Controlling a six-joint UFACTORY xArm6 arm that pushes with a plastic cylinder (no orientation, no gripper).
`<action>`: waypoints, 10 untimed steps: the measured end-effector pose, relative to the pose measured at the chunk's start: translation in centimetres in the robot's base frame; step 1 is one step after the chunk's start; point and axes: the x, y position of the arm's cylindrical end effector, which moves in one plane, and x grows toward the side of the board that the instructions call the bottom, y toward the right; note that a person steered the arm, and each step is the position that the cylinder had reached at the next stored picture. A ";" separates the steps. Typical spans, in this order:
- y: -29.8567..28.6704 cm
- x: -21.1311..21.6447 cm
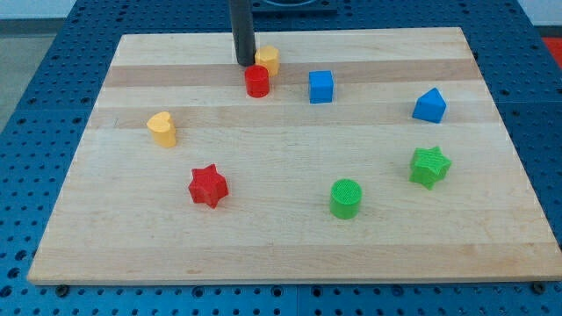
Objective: Slide the yellow hexagon to the top center
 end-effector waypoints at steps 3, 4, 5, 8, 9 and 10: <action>4.5 4.8; 6.4 2.3; 6.5 0.3; 0.6 -0.1; 5.6 -1.9; 7.7 -2.7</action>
